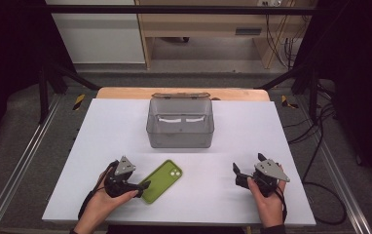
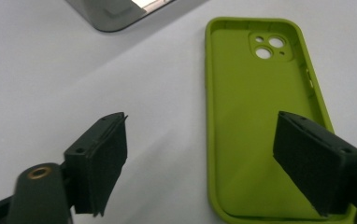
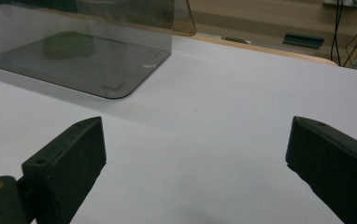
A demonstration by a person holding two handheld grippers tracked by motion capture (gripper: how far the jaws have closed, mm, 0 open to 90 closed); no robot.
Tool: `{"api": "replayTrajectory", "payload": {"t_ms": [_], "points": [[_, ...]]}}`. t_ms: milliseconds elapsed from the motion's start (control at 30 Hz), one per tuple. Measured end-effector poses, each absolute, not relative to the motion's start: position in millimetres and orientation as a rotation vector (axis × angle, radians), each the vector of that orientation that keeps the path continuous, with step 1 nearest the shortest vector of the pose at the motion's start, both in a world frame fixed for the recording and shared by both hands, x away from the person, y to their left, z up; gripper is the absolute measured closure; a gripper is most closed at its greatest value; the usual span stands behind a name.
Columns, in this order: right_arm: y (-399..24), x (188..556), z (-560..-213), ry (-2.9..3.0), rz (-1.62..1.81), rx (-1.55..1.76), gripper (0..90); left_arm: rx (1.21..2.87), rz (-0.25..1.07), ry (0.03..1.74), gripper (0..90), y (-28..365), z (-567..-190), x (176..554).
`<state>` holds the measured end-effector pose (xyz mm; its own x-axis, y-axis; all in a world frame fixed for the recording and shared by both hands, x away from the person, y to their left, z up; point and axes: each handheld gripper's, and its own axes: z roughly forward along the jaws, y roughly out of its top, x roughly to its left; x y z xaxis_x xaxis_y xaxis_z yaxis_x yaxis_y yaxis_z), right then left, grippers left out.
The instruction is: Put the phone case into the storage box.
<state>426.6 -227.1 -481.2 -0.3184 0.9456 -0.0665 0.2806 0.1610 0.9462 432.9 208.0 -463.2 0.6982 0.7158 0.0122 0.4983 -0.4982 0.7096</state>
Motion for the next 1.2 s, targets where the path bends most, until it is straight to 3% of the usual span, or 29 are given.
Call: {"api": "replayTrajectory", "payload": {"t_ms": [133,433,833,1200], "points": [[-227.1,426.6,-481.2,1.726,1.181,1.177,5.4,2.225,0.371,0.933,40.1,207.9,-463.8,432.5],[-226.7,426.8,-481.3,1.728,1.181,1.175,5.4,2.234,0.307,0.963,61.6,210.1,-468.7,434.9],[-226.2,426.9,-481.6,1.731,1.179,1.174,5.4,2.155,0.133,1.038,81.7,221.9,-472.7,441.5],[-225.2,426.9,-482.4,1.734,1.175,1.179,5.4,2.161,0.148,1.016,86.0,222.0,-472.5,442.3]]}}
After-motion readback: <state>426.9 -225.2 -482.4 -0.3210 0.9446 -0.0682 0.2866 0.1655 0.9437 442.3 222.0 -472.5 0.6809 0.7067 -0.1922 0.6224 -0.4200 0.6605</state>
